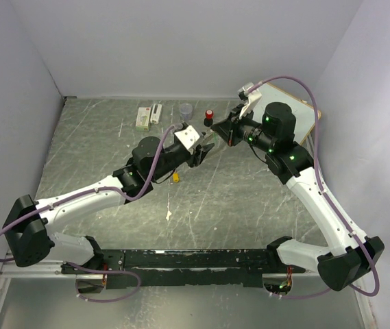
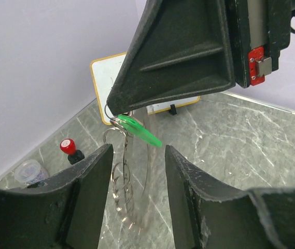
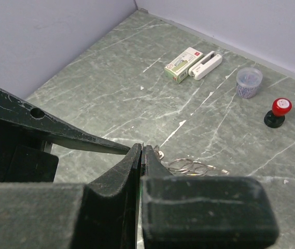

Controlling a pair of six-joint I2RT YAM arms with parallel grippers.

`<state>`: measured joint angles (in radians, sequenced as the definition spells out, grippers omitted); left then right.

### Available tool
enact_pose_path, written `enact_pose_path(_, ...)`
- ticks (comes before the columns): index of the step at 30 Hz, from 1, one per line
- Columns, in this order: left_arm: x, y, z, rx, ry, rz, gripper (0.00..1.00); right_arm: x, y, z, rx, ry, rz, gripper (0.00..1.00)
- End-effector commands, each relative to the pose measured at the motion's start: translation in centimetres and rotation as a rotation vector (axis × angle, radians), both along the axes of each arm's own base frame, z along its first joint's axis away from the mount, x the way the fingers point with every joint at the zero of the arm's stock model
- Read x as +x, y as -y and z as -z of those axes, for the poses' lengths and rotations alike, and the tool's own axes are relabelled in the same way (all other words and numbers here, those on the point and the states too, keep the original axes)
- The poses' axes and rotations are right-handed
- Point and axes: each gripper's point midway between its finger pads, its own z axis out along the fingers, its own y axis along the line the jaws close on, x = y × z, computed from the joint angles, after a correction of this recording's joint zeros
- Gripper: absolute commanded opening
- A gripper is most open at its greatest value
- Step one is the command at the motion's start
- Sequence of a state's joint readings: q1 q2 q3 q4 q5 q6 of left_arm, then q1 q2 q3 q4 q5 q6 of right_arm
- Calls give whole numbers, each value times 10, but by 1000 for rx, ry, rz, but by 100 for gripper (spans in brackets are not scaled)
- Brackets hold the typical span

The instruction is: Put the keys on the keyring

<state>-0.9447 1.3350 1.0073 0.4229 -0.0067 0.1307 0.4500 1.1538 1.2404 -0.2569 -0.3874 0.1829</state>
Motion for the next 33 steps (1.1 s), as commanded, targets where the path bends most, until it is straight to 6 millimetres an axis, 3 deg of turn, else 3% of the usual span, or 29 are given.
enact_pose_path(1, 4, 1, -30, -55, 69, -25, 55, -5, -2, -30, 50, 76, -22, 0)
enact_pose_path(20, 16, -6, -38, -64, 125, -107, 51, -16, 0, -31, 47, 79, -48, 0)
enact_pose_path(33, 17, 3, -40, -66, 139, -86, 50, -19, -1, -29, 45, 73, -58, 0)
